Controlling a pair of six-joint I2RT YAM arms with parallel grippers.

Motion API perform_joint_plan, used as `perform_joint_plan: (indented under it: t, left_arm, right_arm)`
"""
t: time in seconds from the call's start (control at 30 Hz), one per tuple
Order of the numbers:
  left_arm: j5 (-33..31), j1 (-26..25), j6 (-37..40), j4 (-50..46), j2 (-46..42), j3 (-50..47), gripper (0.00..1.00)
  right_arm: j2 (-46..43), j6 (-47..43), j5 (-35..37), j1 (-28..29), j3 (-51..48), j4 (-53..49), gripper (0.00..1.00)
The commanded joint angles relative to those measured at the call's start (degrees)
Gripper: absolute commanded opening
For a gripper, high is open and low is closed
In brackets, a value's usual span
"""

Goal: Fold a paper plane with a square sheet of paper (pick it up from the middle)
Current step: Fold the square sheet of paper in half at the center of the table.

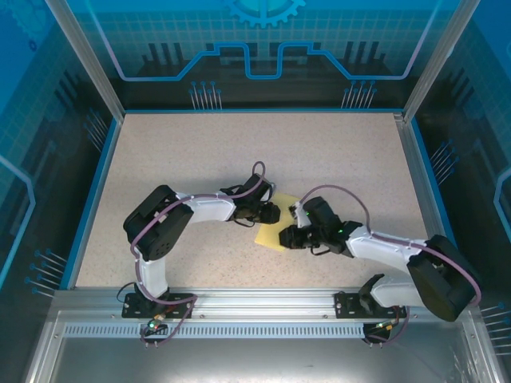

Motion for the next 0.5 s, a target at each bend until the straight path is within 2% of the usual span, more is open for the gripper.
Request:
perform_joint_plan:
  t: [0.0,0.2,0.47]
  left_arm:
    - [-0.16,0.3,0.72,-10.56,2.26,-1.73,0.33]
    - [1.68,0.35,0.48,-11.17,-1.52,-0.22,0.34]
    - [3.03,0.33,0.63,-12.07,-6.21,1.69,0.38]
  right_arm:
    - [-0.97,-0.09,0.65,-4.51,-0.11,-2.21,0.13]
    - [2.68,-2.47,-0.2,-10.28,2.28,-1.53,0.15]
    - [10.83,-6.46,-1.02,-13.38,7.46,-0.7,0.19]
